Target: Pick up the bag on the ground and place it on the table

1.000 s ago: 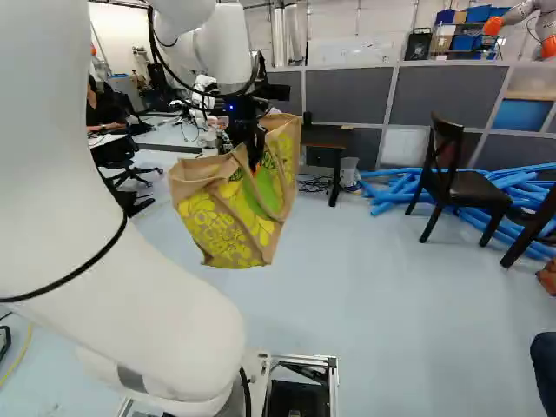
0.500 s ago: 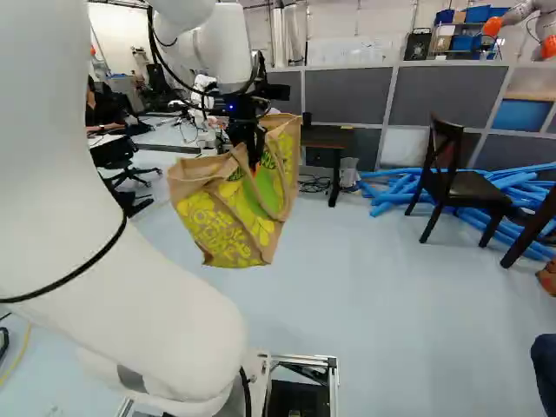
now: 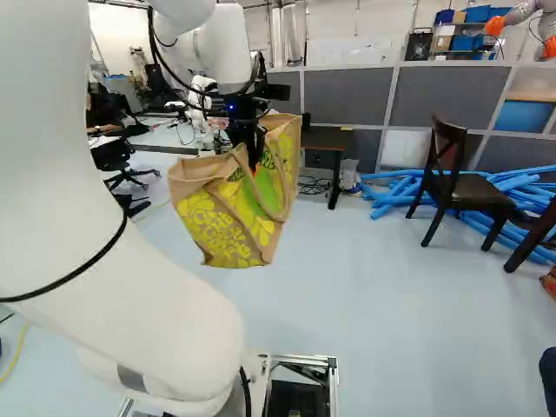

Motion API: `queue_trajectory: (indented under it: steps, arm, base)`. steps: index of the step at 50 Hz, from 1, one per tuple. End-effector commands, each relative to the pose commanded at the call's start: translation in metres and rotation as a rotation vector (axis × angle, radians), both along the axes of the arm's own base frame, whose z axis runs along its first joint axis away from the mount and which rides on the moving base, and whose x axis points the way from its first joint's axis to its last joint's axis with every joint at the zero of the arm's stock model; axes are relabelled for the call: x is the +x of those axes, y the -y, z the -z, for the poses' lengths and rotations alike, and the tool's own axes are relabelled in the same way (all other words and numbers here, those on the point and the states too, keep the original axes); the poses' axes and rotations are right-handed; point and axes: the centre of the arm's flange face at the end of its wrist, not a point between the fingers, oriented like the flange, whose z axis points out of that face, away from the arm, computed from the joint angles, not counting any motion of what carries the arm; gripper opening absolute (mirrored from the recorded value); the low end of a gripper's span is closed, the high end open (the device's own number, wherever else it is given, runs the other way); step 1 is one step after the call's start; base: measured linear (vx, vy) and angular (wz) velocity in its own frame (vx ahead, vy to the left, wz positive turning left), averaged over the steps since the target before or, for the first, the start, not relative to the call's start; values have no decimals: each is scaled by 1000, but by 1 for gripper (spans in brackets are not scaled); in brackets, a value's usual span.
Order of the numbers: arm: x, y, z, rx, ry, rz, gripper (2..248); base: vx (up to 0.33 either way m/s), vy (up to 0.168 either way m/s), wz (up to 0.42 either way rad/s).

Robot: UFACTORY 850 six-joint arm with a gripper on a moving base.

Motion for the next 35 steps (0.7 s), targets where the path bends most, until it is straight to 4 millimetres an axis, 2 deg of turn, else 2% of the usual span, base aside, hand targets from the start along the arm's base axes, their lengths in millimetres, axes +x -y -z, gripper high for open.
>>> queue_trajectory:
  steps: [25, 35]
  arm:
    - [0, 0, 0, 0, 0, 0, 21]
    - [0, 0, 0, 0, 0, 0, 21]
  base:
    - [122, -1, -6]
    - [134, -26, -141]
